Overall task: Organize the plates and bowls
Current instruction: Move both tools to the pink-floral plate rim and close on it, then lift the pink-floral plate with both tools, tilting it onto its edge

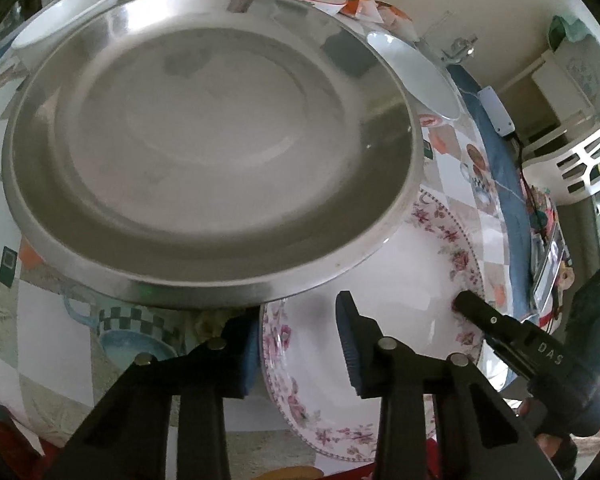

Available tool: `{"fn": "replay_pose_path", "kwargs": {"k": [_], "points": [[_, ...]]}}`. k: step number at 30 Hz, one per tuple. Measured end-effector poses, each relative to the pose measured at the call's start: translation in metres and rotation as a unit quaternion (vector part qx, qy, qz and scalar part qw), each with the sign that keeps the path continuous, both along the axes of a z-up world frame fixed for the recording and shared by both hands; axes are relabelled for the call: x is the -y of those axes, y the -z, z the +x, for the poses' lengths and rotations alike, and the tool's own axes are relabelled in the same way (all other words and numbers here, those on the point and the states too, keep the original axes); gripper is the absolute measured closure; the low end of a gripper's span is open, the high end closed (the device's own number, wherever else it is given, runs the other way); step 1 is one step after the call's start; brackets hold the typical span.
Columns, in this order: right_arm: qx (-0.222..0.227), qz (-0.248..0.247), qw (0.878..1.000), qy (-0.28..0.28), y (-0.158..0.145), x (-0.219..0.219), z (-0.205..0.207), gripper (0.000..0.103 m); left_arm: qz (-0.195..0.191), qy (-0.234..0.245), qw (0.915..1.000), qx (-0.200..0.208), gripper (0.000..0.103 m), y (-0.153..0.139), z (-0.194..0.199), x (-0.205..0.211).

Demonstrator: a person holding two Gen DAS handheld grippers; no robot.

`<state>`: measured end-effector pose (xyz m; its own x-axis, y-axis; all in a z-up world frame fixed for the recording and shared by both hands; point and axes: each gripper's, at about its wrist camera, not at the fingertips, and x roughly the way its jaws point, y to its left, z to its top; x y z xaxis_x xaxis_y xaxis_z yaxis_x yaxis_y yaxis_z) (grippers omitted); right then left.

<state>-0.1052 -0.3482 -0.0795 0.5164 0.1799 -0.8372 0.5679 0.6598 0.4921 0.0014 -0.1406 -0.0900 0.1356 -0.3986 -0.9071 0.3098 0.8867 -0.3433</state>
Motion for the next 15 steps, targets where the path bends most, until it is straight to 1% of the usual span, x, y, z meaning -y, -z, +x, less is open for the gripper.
{"fn": "replay_pose_path", "kwargs": {"k": [2,3,4,7,10,13,15], "points": [[-0.006,-0.004,1.0,0.003,0.0,0.001,-0.001,0.084,-0.001,0.01,0.9999,0.0,0.072,0.0,-0.003,0.005],[-0.006,-0.003,1.0,0.005,0.0,0.002,-0.001,0.084,-0.004,0.021,0.9998,-0.002,0.072,0.001,-0.005,0.009],[-0.01,-0.01,1.0,0.008,-0.001,0.003,-0.003,0.082,-0.004,0.033,0.9994,-0.002,0.072,0.001,-0.008,0.015],[-0.017,-0.034,0.999,0.017,-0.003,0.011,-0.01,0.082,0.002,0.066,0.9978,0.008,0.072,0.0,-0.016,0.031],[0.001,-0.008,1.0,0.03,0.001,0.022,-0.02,0.085,0.006,0.081,0.9966,0.018,0.072,0.001,-0.018,0.041],[0.021,0.018,0.999,0.037,0.007,0.03,-0.028,0.089,0.002,0.084,0.9963,0.021,0.072,0.002,-0.015,0.043],[0.037,0.034,0.998,0.037,0.01,0.034,-0.032,0.089,-0.003,0.085,0.9962,0.022,0.072,0.002,-0.012,0.043]]}}
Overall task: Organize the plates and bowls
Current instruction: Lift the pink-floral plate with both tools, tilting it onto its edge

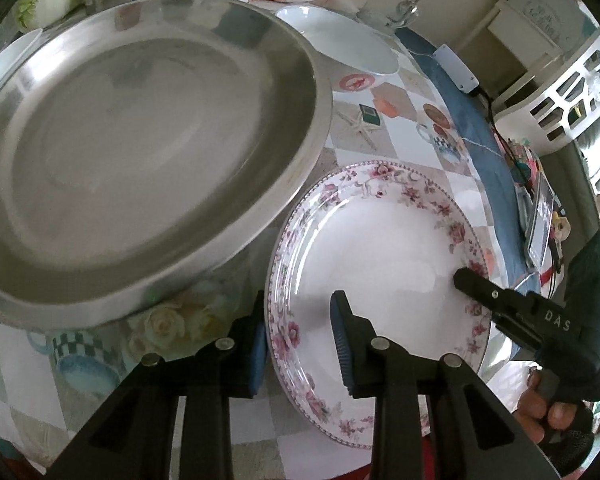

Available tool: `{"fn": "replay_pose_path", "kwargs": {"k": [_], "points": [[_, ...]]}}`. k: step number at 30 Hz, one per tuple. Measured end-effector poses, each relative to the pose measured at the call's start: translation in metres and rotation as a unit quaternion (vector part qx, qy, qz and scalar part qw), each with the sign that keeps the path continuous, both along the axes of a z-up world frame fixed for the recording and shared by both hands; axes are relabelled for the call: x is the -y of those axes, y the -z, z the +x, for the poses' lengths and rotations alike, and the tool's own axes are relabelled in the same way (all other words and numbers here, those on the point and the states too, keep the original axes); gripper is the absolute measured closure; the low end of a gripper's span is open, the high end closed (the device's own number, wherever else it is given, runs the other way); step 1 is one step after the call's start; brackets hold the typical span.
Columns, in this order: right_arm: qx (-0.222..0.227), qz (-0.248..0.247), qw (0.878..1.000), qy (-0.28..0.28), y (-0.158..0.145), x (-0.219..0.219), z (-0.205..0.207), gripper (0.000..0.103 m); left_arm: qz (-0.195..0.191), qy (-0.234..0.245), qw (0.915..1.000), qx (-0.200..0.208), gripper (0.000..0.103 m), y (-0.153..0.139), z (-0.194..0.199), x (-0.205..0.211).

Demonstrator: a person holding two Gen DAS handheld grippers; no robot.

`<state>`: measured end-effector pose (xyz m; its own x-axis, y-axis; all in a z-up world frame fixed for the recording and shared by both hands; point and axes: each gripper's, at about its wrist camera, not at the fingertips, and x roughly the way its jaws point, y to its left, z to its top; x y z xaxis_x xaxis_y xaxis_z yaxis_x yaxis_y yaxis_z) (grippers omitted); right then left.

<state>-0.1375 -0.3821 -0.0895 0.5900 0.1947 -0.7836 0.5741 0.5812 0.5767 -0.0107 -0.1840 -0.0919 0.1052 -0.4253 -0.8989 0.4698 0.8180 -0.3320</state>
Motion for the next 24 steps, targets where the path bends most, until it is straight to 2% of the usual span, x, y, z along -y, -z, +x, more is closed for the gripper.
{"fn": "replay_pose_path", "kwargs": {"k": [3,8,14,19,24], "points": [[0.02,0.021,1.0,0.008,0.006,0.003,-0.004,0.092,-0.006,0.003,1.0,0.005,0.072,0.001,0.005,0.006],[0.031,0.023,0.999,0.01,0.008,0.004,-0.008,0.093,-0.013,0.009,0.9998,0.014,0.072,0.0,0.01,0.009],[0.025,0.0,1.0,0.011,0.0,0.004,-0.01,0.093,-0.018,0.021,0.9995,0.016,0.073,-0.001,0.01,0.016],[0.034,0.002,0.999,0.021,0.0,0.011,-0.02,0.093,-0.03,0.038,0.9986,0.021,0.074,-0.005,0.007,0.022],[0.036,-0.016,0.999,0.026,-0.007,0.011,-0.025,0.093,-0.03,0.057,0.9972,0.037,0.074,-0.011,0.003,0.03]]}}
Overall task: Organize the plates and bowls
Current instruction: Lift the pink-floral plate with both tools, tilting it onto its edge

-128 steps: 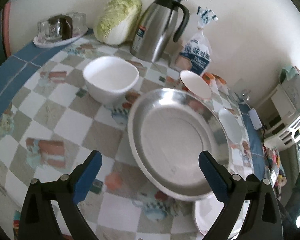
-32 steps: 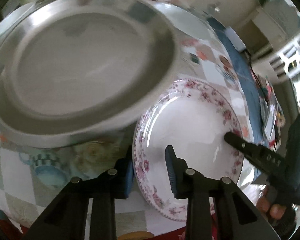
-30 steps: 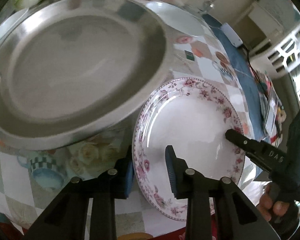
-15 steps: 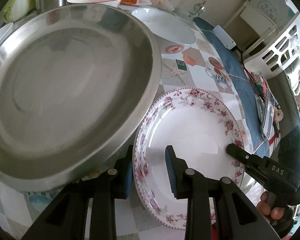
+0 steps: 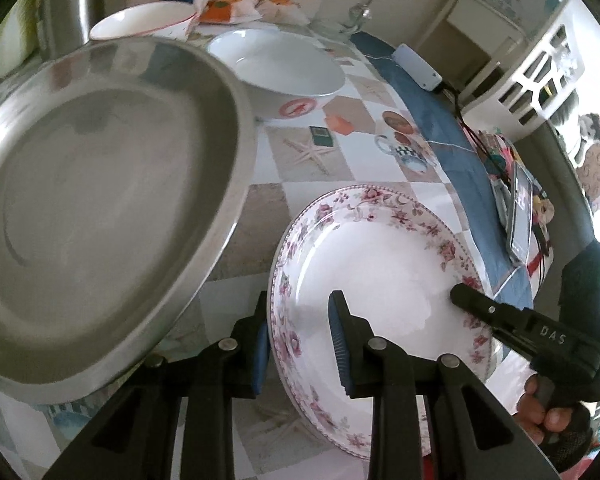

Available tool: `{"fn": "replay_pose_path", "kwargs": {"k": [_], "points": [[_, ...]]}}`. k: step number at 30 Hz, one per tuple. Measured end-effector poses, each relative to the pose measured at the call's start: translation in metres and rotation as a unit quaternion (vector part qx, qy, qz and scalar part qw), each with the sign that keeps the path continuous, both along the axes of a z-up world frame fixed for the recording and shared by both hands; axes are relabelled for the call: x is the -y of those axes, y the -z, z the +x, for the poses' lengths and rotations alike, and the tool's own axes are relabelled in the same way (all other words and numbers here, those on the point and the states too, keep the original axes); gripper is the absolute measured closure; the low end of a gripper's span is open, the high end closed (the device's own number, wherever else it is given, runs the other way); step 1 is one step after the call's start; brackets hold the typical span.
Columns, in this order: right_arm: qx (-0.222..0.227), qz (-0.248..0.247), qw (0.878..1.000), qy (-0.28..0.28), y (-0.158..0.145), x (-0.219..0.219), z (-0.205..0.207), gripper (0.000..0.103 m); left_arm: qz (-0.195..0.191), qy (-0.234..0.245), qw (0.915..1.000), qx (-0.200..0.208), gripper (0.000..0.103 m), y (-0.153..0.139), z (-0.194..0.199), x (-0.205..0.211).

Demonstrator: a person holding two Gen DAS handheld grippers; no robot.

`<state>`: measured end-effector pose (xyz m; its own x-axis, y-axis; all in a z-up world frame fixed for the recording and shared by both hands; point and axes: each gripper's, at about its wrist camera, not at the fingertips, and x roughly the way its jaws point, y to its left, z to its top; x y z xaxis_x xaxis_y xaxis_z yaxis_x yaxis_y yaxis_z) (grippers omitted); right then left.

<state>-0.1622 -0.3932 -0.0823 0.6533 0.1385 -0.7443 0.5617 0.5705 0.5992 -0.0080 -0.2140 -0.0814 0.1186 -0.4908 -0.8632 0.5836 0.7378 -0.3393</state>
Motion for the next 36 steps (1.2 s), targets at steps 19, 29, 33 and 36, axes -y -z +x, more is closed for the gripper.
{"fn": "replay_pose_path", "kwargs": {"k": [19,29,33,36], "points": [[0.01,-0.062,0.998,0.019,-0.042,0.01,-0.012,0.093,-0.063,0.038,0.9972,0.008,0.074,-0.037,-0.001,0.016],[0.039,-0.103,0.994,0.002,-0.099,0.006,0.02,0.093,-0.128,0.027,0.9902,0.049,0.074,-0.093,0.028,0.003],[0.044,-0.107,0.993,-0.006,-0.114,-0.001,0.047,0.093,-0.15,0.01,0.9875,0.047,0.074,-0.103,0.057,-0.01],[0.05,-0.112,0.992,-0.019,-0.121,-0.011,0.072,0.093,-0.166,-0.005,0.9852,0.043,0.074,-0.108,0.08,-0.024]]}}
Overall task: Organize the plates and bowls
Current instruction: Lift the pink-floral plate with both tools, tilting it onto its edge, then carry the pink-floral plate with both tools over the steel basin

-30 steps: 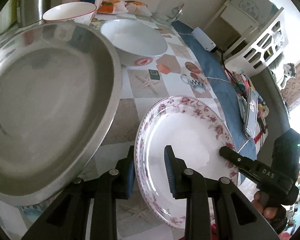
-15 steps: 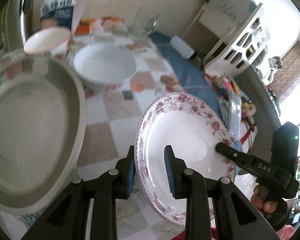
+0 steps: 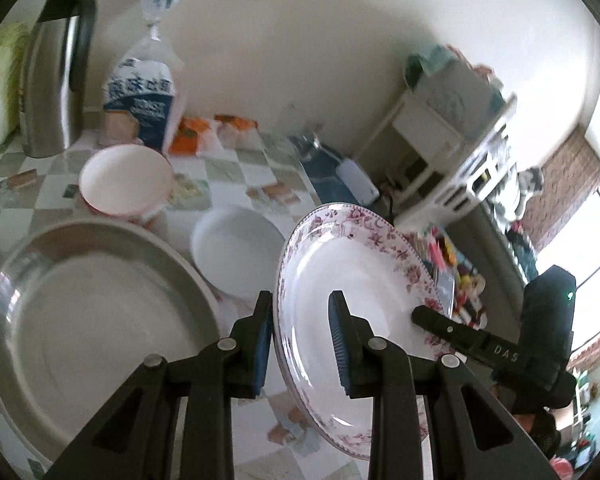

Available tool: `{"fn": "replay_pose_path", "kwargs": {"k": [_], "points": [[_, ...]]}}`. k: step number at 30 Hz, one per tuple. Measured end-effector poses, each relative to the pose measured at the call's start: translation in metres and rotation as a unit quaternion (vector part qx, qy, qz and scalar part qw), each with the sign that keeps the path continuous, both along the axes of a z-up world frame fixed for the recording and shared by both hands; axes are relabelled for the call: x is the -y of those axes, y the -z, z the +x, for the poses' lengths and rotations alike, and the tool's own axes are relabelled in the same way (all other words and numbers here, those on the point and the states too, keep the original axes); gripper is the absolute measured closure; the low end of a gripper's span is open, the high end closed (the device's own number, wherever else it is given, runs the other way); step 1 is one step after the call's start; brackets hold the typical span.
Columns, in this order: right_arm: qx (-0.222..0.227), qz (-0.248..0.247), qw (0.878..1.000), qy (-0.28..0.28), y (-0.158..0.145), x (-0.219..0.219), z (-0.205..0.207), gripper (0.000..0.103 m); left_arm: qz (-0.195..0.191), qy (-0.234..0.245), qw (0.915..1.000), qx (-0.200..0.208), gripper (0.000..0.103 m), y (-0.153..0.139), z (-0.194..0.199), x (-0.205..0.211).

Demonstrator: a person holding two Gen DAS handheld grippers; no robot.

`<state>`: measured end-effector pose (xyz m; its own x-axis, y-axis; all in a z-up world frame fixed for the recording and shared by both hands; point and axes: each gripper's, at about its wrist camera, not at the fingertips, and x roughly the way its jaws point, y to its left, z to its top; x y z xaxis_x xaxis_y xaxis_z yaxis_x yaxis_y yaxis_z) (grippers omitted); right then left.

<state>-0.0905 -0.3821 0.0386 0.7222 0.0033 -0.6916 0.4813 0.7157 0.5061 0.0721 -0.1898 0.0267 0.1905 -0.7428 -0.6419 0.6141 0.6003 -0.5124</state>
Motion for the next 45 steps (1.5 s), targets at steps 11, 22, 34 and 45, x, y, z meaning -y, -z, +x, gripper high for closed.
{"fn": "replay_pose_path", "kwargs": {"k": [11,22,34,45], "points": [[0.024,0.011,0.997,-0.069,0.005,-0.054,0.087,0.093,-0.004,-0.074,0.9971,0.015,0.074,-0.006,0.05,-0.076],[0.024,0.026,0.992,-0.124,0.011,-0.107,0.131,0.093,-0.014,-0.138,0.9903,0.013,0.074,-0.011,0.076,-0.14],[0.014,0.037,0.989,-0.145,0.02,-0.143,0.154,0.092,-0.019,-0.17,0.9853,-0.005,0.074,0.0,0.087,-0.179],[-0.041,0.032,0.989,-0.136,0.045,-0.138,0.156,0.092,0.025,-0.16,0.9851,-0.058,0.074,0.041,0.096,-0.161]]}}
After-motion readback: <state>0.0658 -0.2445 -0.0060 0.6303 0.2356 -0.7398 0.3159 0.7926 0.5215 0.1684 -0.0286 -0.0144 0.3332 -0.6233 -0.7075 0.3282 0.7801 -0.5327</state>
